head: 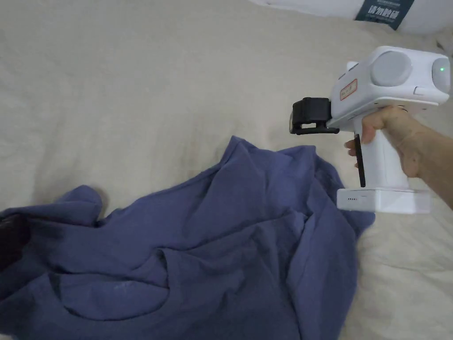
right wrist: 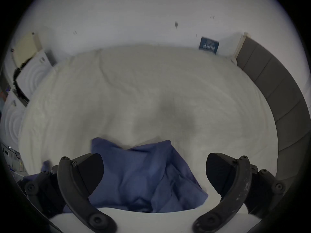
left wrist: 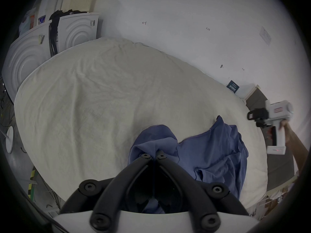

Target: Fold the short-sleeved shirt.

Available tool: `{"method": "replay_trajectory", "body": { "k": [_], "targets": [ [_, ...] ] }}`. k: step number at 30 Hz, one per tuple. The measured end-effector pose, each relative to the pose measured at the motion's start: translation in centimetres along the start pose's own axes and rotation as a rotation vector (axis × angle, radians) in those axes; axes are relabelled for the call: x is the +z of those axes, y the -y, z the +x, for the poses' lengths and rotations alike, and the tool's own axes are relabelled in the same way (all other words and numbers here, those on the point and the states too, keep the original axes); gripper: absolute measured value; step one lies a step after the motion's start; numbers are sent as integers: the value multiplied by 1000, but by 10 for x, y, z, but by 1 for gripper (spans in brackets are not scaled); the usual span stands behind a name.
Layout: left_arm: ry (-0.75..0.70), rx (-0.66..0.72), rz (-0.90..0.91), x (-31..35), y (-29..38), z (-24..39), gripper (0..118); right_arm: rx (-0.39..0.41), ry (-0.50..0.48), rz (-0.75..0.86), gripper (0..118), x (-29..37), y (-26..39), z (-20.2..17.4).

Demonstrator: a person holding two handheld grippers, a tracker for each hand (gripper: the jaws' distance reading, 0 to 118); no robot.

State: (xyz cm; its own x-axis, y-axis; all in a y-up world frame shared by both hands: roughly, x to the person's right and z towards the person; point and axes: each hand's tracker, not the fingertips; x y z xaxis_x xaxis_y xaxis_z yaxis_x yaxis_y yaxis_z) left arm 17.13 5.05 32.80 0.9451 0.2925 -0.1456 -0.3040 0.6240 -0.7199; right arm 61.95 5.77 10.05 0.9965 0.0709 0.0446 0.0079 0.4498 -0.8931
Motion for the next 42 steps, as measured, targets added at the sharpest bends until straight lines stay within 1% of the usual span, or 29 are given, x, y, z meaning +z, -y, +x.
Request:
{"method": "replay_trajectory", "body": {
  "k": [2,3,5,6,8,9,10,11,13,14,15,16,18,20,22,24,26,27,29,33,36,40,42],
  "targets": [
    [3,15,-6,-5,-3,-3,1,20,23,-53,118,-31,-7,-2],
    [3,15,-10,-7,-2,-3,1,27,32,-75,116,-41,-8,-3],
    [-5,13,-20,-11,-1,-4,1,42,46,-111,102,-66,-7,-7],
    [-8,15,-23,-13,0,-5,1,41,51,-114,85,-73,-7,-6],
    [-15,18,-37,-22,4,-10,1,-2,59,-141,53,-91,-8,-3],
    [-18,16,-44,-26,4,-11,1,-39,19,-153,37,-94,-5,1],
    [-24,20,-48,-29,5,-13,1,-84,-58,-151,22,-93,-4,4],
    [-30,26,-51,-29,1,-14,1,-121,-72,-137,10,-88,-5,6],
    [-34,38,-56,-31,0,-16,1,-95,-19,-106,9,-71,-6,1],
    [-34,42,-50,-30,-1,-16,1,-65,-12,-91,9,-61,-8,2],
    [-34,45,-45,-27,-2,-16,1,-21,-35,-84,9,-48,-8,4],
    [-31,48,-40,-24,-3,-15,1,-2,-48,-65,9,-34,-10,4],
    [-25,53,-12,-17,-6,-12,1,-3,-63,-8,9,8,-4,9],
    [-24,65,27,-2,-7,-5,1,14,-129,45,9,63,10,13],
    [-22,69,60,14,-7,1,1,16,-141,96,9,117,31,21],
    [-20,50,100,34,-7,6,1,18,-182,139,9,166,52,35],
    [-14,17,137,58,-6,10,1,-17,-204,193,9,222,84,48],
    [-6,16,154,62,-9,-2,1,-19,-223,220,9,244,98,53],
    [15,20,188,84,-12,-8,1,-21,-223,274,9,290,129,63],
    [62,48,263,129,-30,-11,1,-36,-228,340,9,355,173,79],
    [118,88,360,163,-58,-16,1,-88,-217,413,9,390,192,94],
    [207,152,519,224,-100,-17,1,-184,-246,506,9,431,199,119],
    [248,177,589,251,-122,-15,1,-222,-276,559,9,450,196,127]
  ]
}}
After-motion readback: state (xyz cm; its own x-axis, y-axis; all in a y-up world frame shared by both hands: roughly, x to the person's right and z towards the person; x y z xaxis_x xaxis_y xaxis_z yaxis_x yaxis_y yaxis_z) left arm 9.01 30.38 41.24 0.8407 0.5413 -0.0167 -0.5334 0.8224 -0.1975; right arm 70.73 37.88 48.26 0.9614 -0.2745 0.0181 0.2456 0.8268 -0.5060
